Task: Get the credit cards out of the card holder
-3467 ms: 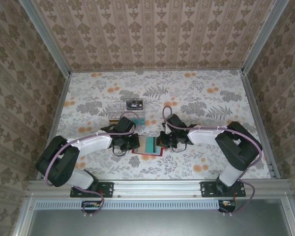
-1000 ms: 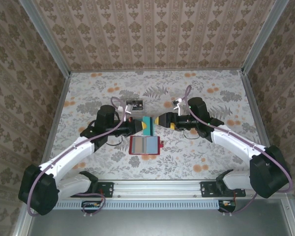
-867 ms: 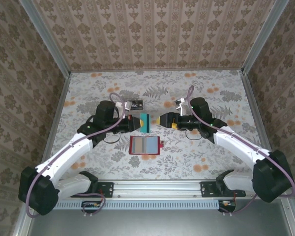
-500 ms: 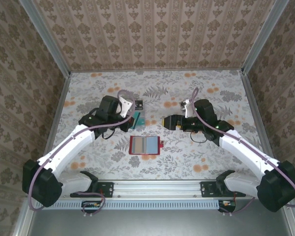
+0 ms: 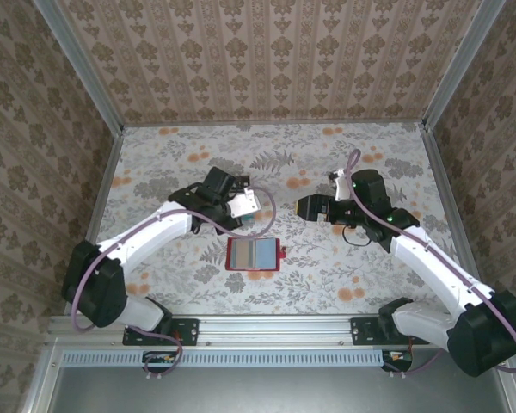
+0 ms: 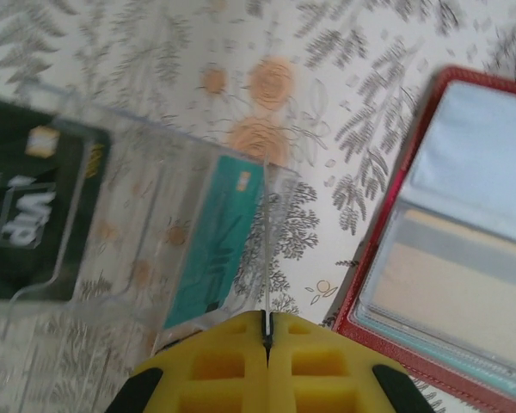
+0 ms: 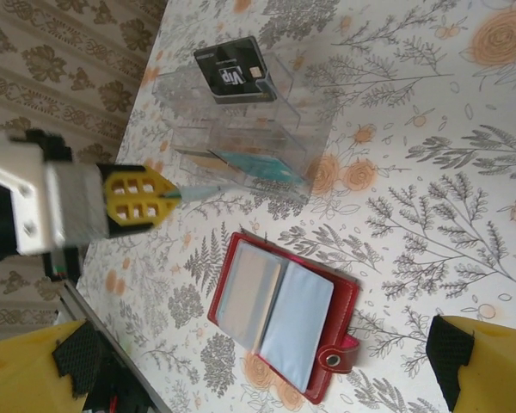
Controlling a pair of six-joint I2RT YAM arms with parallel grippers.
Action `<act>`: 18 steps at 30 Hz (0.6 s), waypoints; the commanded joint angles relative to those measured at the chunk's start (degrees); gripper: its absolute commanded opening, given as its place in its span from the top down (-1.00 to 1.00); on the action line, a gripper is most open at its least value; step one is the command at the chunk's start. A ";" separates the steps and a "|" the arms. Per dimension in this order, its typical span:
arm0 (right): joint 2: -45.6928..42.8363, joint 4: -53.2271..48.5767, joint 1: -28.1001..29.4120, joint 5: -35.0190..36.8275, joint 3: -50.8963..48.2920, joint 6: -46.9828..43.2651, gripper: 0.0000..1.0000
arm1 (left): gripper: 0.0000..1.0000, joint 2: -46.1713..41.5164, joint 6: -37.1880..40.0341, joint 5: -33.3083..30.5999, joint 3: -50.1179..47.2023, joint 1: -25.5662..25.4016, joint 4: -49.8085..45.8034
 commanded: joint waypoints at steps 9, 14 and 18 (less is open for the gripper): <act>3.19 -0.64 -1.71 -1.10 3.27 -0.80 -1.00 | 1.00 4.54 15.62 -8.31 -0.11 -0.61 5.10; 4.16 -0.50 -1.90 -1.31 3.62 -0.51 -1.00 | 1.00 6.37 17.04 -8.32 0.12 0.13 6.19; 4.74 -0.24 -1.96 -1.41 3.64 -0.19 -1.00 | 1.00 8.06 17.17 -7.28 0.74 0.58 5.81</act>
